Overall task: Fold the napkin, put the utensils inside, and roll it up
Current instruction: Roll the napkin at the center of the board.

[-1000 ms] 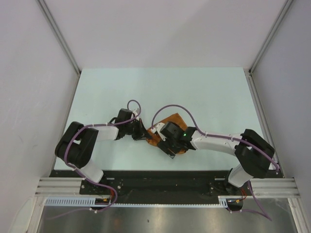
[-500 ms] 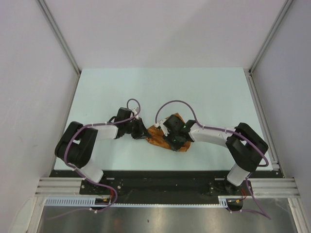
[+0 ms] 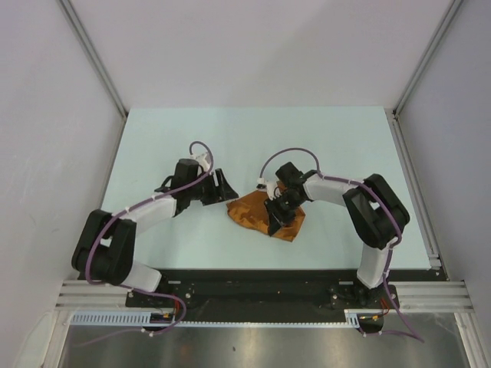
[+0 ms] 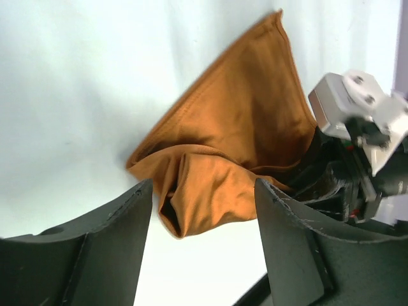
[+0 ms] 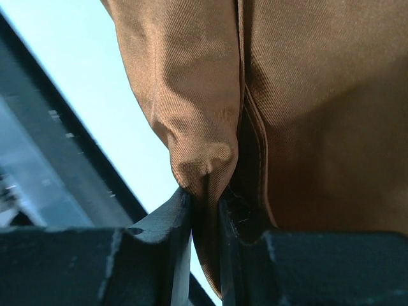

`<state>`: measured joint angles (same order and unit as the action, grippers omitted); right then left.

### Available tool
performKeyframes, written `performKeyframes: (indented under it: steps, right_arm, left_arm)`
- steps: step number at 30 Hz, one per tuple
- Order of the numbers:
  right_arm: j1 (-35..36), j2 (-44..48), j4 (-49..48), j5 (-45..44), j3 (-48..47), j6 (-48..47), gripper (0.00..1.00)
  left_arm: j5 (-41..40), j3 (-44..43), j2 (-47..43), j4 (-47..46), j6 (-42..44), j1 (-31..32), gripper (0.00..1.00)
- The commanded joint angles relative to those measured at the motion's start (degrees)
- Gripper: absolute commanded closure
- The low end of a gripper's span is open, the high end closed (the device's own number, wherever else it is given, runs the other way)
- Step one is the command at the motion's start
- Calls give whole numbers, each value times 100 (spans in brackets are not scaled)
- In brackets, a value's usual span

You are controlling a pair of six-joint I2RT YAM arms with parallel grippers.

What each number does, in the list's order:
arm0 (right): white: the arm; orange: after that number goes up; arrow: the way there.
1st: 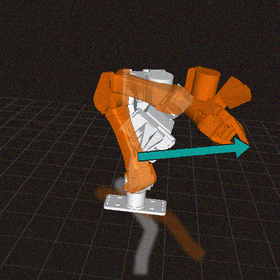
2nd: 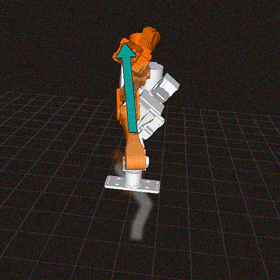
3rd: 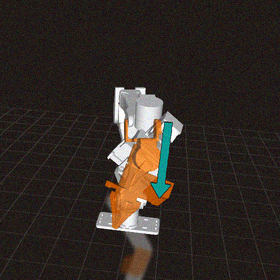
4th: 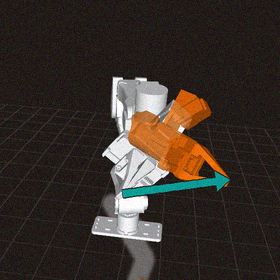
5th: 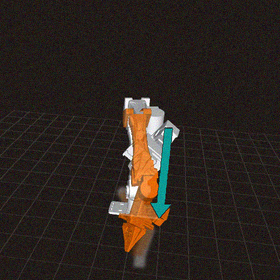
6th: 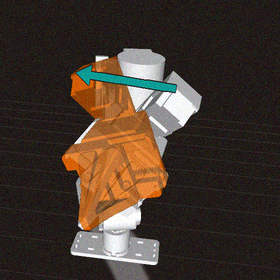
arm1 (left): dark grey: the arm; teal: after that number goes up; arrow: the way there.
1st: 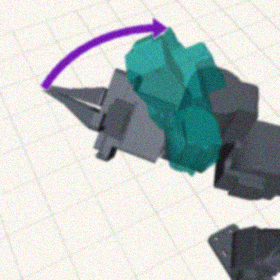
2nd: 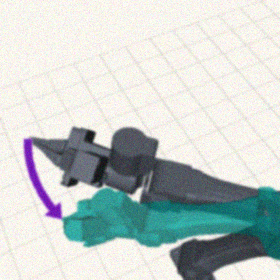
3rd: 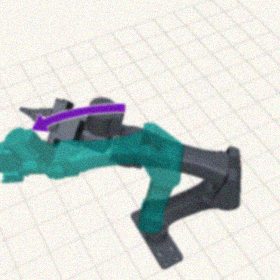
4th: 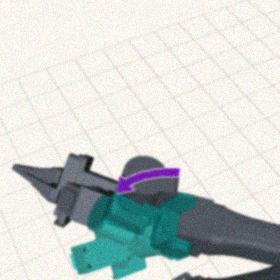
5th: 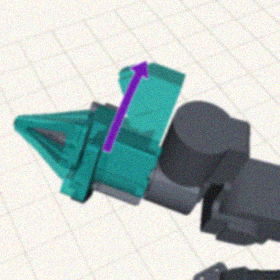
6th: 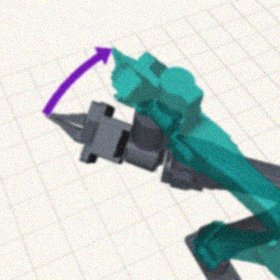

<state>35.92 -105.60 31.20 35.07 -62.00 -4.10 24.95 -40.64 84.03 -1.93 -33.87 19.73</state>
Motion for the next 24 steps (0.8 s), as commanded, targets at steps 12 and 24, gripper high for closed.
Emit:
performKeyframes:
  steps: [12,24]
  right_arm:
    - [-551,-1454,369,1573,-5,76,86]
    - [-569,-1560,439,1424,-137,67,87]
  left_arm:
    - [27,408,-2,-755,65,31,17]
    - [615,241,1106,-1274,-225,49,31]
